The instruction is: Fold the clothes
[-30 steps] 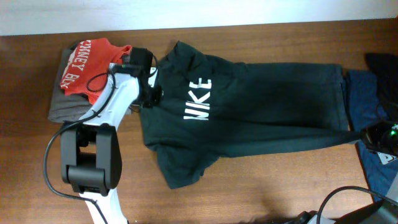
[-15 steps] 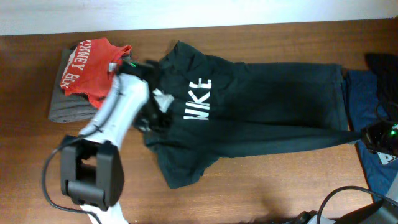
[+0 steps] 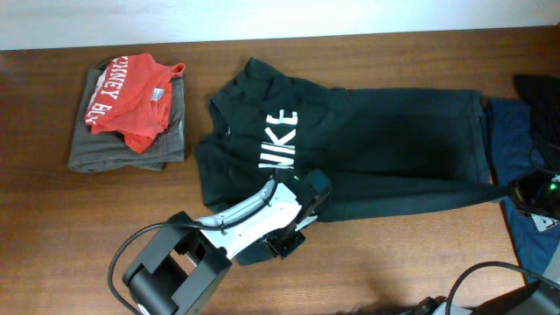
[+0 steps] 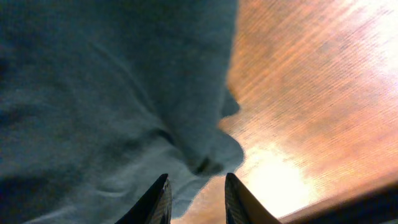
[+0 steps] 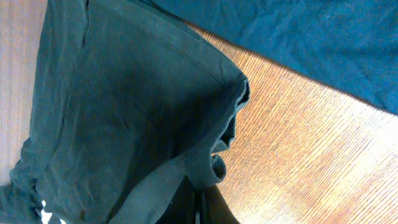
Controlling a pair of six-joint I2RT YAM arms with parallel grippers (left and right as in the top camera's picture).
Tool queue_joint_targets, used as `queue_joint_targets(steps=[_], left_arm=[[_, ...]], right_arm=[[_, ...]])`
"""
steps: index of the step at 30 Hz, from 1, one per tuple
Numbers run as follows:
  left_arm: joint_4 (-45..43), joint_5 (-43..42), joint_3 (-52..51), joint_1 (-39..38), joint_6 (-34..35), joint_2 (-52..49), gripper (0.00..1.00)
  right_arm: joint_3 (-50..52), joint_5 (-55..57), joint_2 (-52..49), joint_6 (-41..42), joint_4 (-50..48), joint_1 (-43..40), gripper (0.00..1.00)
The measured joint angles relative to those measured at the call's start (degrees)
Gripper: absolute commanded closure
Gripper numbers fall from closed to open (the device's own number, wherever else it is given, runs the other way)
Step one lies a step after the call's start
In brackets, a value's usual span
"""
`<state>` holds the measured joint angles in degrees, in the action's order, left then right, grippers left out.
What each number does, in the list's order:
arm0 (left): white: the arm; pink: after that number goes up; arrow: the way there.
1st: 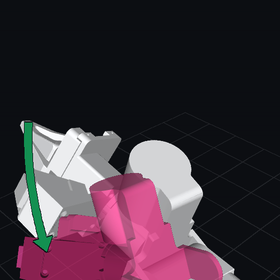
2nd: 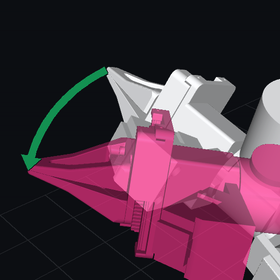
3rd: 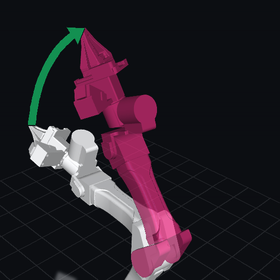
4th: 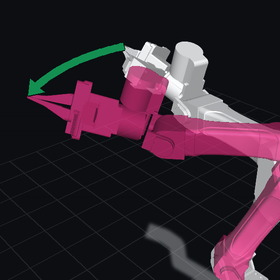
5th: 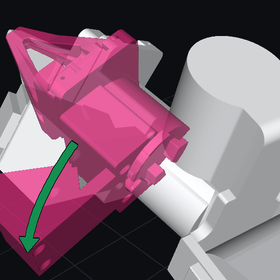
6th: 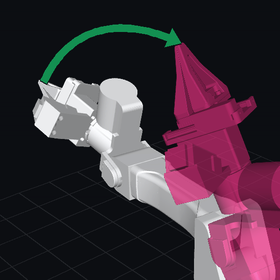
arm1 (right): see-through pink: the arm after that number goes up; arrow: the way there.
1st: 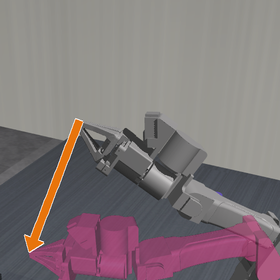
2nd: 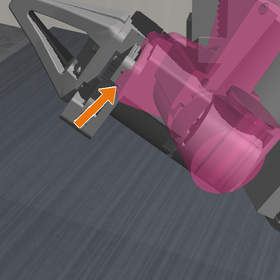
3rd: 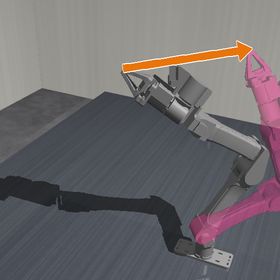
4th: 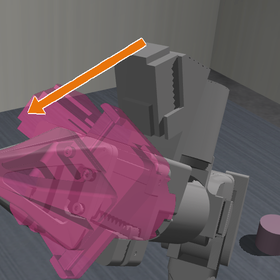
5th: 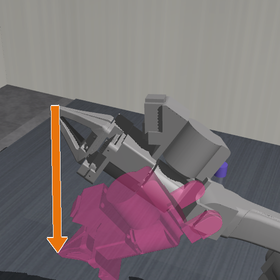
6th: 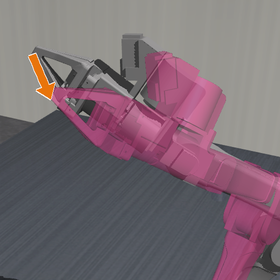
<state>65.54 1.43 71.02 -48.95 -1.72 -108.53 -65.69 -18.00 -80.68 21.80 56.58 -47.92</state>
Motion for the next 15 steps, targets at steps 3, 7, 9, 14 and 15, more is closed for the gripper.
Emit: queue_joint_targets(steps=[3, 7, 9, 14, 15], left_arm=[[0.0, 0.6, -0.8, 0.2, 0.0, 0.0, 0.71], [0.7, 0.5, -1.2, 1.1, 6.4, 0.1, 0.76], [1.9, 0.7, -1.2, 3.2, 11.6, 0.7, 0.78], [4.4, 0.7, -1.8, 11.8, 22.5, 9.6, 0.57], [4.2, 0.5, -1.8, 13.1, 23.4, 11.7, 0.43]], right_arm=[[0.0, 0.0, 0.0, 0.0, 0.0, 0.0, 0.96], [0.0, 0.0, 0.0, 0.0, 0.0, 0.0, 0.96], [0.0, 0.0, 0.0, 0.0, 0.1, 0.0, 0.96], [0.0, 0.0, 0.0, 0.0, 0.1, 0.0, 0.96], [0.0, 0.0, 0.0, 0.0, 0.1, 0.0, 0.96]])
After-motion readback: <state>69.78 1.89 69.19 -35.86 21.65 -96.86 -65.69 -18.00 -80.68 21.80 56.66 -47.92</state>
